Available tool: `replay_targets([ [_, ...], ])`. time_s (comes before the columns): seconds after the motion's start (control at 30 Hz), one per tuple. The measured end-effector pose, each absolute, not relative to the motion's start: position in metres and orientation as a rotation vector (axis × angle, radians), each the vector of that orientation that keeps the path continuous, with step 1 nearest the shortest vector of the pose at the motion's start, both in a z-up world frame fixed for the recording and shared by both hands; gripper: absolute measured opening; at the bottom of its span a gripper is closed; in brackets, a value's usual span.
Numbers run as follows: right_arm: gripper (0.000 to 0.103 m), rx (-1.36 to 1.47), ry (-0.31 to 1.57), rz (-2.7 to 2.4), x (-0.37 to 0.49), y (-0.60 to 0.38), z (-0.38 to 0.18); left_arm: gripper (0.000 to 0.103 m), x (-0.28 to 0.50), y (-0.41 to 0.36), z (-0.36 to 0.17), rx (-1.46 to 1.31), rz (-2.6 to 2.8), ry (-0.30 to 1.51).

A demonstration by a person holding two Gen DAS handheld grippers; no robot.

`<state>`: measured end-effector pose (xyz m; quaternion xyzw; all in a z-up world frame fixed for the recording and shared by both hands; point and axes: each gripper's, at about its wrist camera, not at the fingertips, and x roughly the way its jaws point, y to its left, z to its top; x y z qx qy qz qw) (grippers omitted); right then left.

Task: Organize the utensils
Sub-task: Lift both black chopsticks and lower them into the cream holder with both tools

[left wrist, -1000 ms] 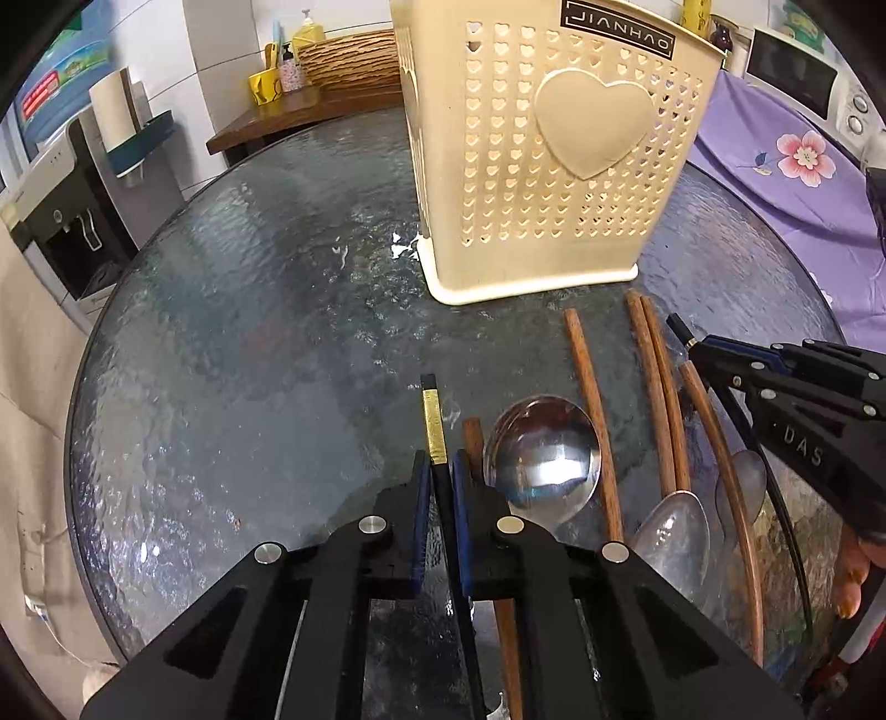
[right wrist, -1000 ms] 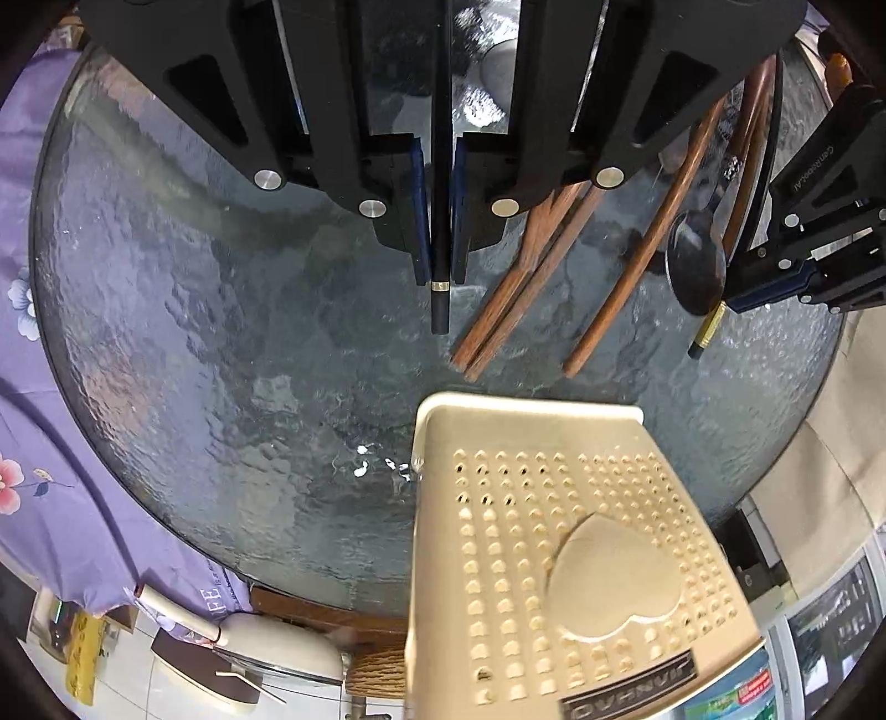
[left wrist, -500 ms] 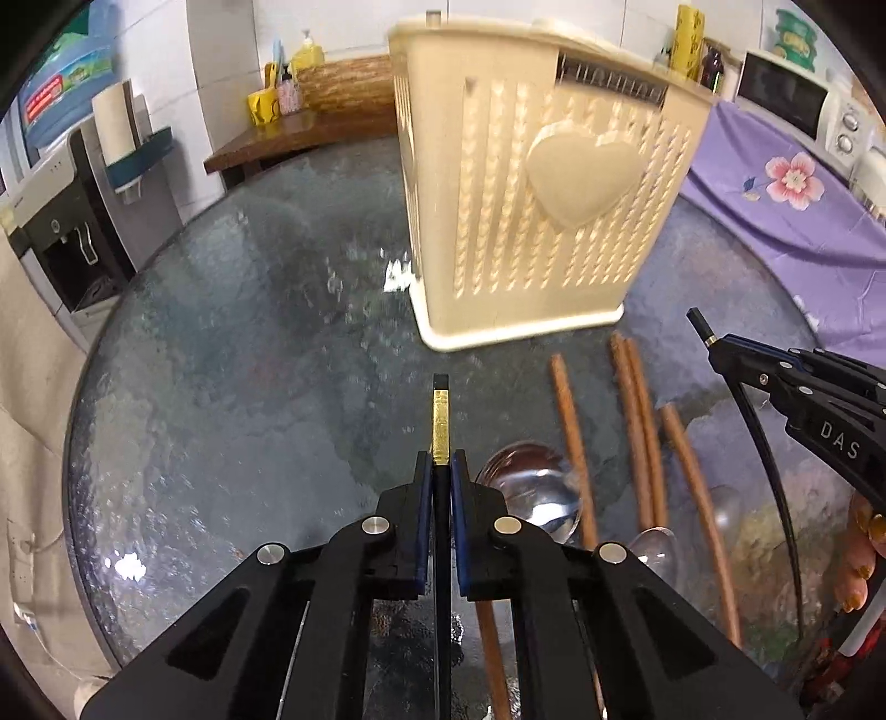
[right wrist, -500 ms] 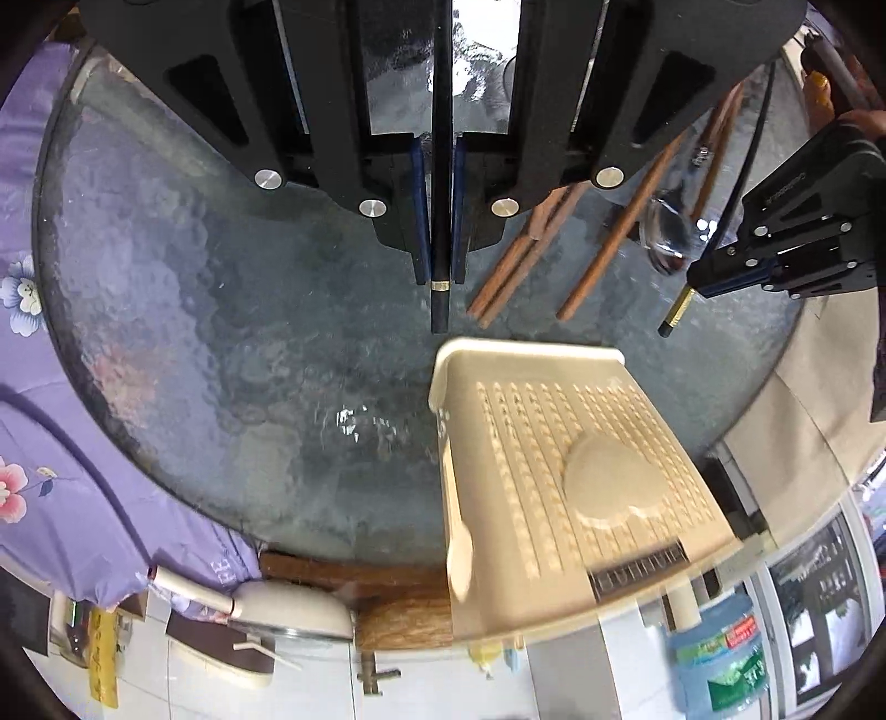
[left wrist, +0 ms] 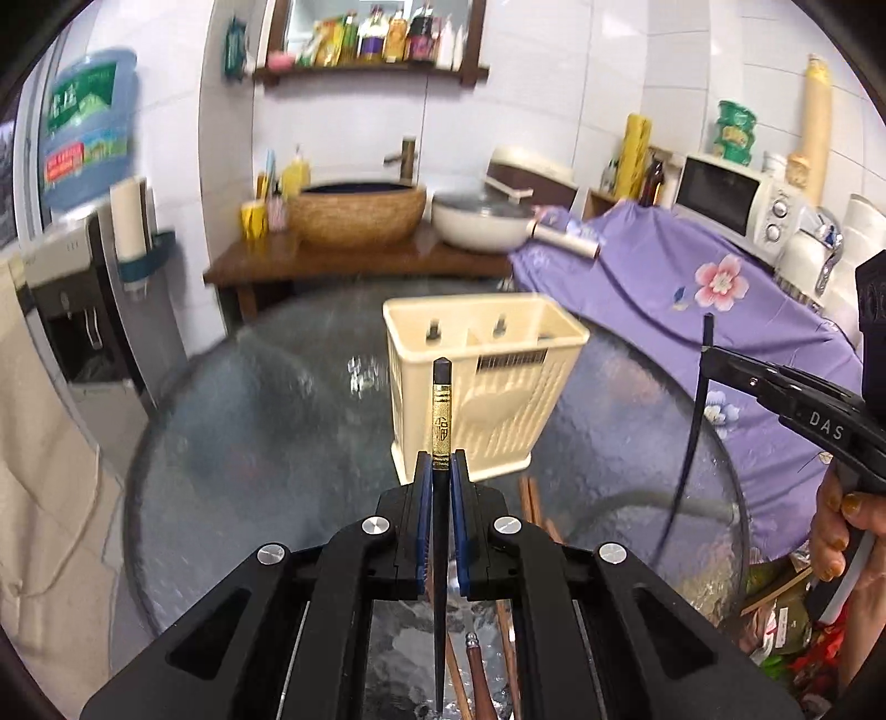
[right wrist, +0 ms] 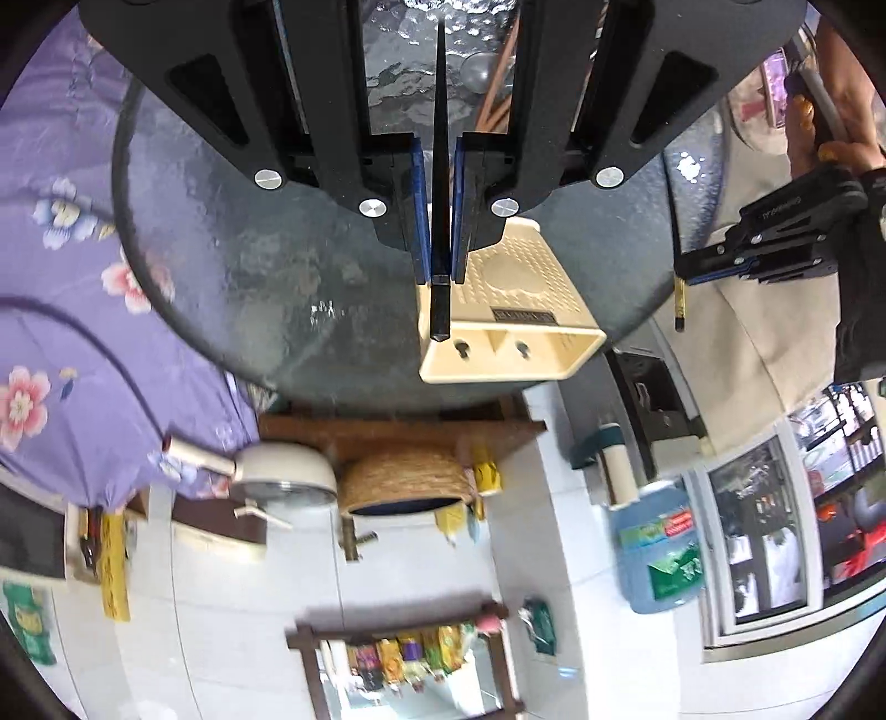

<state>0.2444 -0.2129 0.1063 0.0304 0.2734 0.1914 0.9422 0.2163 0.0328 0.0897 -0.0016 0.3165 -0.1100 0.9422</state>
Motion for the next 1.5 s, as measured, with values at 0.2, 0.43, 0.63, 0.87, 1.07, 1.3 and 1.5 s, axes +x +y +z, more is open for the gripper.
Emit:
replay_targets([
  [0.2, 0.008, 0.061, 0.564, 0.404, 0.242, -0.212, 0.115, 0.007, 0.216, 0.032, 0.097, 0.007, -0.217, 0.638],
  [0.43, 0.008, 0.065, 0.544, 0.437, 0.241, -0.207, 0.133, 0.007, 0.209, 0.04, 0.118, 0.001, -0.213, 0.593],
  [0.63, 0.008, 0.06, 0.531, 0.471, 0.247, -0.2, 0.159, 0.007, 0.211, 0.039, 0.145, 0.007, -0.221, 0.562],
  [0.87, 0.008, 0.054, 0.475, 0.477, 0.268, -0.188, 0.224, 0.007, 0.223, 0.03, 0.206, 0.026, -0.221, 0.478],
  [1.07, 0.008, 0.073, 0.402, 0.438, 0.291, -0.182, 0.281, 0.007, 0.243, 0.019, 0.256, 0.032, -0.155, 0.385],
  [1.3, 0.008, 0.058, 0.408, 0.382, 0.322, -0.167, 0.282, 0.007, 0.276, 0.008, 0.254, 0.021, -0.108, 0.399],
  [1.5, 0.008, 0.055, 0.484, 0.342, 0.351, -0.16, 0.225, 0.007, 0.307, 0.008, 0.207, -0.01, -0.086, 0.495],
])
